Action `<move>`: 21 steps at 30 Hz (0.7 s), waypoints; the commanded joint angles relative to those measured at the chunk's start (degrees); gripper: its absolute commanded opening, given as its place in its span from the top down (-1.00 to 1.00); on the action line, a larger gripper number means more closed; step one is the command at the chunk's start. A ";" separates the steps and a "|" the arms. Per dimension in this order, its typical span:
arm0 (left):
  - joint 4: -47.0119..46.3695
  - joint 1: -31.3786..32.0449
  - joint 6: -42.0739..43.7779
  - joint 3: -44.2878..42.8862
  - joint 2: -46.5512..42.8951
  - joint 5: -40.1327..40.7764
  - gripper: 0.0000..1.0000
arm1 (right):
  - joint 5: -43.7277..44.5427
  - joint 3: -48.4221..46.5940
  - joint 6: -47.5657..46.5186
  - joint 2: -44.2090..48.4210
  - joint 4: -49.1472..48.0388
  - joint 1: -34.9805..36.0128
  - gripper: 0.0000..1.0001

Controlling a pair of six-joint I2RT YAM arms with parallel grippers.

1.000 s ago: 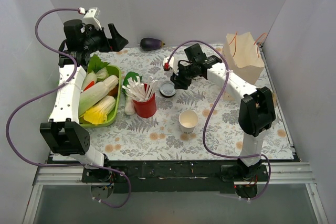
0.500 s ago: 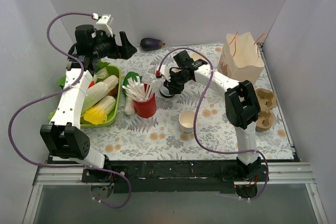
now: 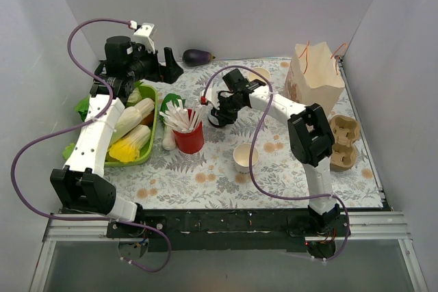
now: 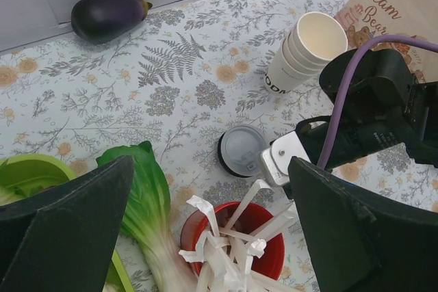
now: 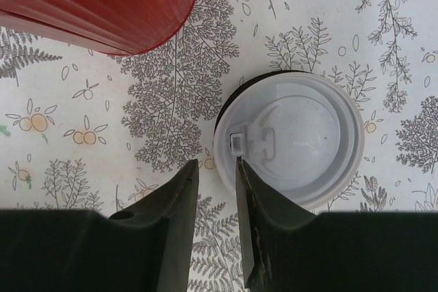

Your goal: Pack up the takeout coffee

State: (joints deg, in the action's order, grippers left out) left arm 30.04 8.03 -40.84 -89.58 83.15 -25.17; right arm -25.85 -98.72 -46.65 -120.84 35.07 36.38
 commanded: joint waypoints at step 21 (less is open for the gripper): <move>-0.07 0.14 0.59 -0.07 -1.15 1.44 -0.96 | 0.80 -1.39 -3.88 -2.82 -1.58 -0.17 0.35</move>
State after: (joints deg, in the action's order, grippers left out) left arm 30.02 8.01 -40.86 -89.58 83.15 -24.38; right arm -25.26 -98.80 -49.28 -123.00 34.06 36.36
